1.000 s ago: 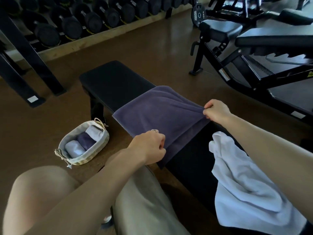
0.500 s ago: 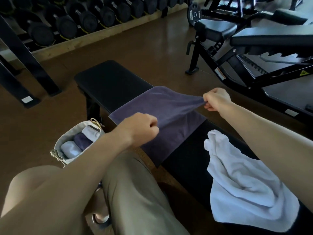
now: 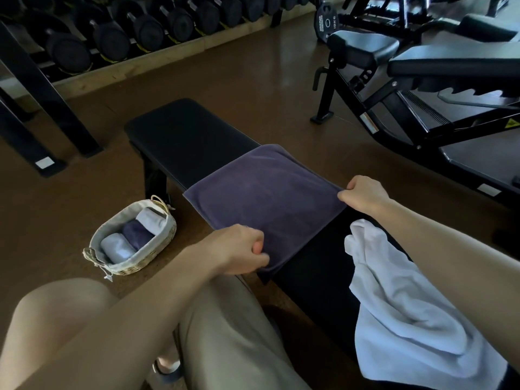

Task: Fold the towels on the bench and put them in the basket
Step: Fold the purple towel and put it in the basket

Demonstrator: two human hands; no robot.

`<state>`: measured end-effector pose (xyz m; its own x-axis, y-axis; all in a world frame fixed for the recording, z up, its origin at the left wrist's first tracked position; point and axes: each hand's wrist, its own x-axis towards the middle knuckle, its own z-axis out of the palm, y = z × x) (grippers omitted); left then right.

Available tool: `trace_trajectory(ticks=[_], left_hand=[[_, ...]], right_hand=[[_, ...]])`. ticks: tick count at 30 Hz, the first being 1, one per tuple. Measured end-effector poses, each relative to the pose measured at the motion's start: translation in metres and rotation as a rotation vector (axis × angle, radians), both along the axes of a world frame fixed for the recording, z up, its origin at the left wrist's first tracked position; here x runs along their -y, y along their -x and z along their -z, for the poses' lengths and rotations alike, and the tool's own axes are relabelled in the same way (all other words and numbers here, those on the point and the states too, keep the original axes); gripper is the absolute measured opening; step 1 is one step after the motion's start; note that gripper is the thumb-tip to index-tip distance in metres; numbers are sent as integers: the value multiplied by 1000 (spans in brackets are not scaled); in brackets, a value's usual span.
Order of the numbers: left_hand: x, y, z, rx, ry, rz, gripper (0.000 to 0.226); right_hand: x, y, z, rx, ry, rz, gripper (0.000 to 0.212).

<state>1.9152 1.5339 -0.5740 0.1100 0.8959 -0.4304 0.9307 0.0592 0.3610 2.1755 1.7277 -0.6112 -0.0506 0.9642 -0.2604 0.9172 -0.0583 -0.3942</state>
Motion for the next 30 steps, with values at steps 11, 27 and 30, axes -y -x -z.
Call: trace_trajectory(ticks=[11,27,30], left_hand=[[-55,102,14,55,-165,-746,68],[-96,183,47,336,-41,-800,10],[-101,193,49,345,-122,-865,11]], right_hand=[[-15,87,2,-22,-164,-367,51],[-126,200,17,-367,105,116,20],[-134,206,19,-485,108,172,29]])
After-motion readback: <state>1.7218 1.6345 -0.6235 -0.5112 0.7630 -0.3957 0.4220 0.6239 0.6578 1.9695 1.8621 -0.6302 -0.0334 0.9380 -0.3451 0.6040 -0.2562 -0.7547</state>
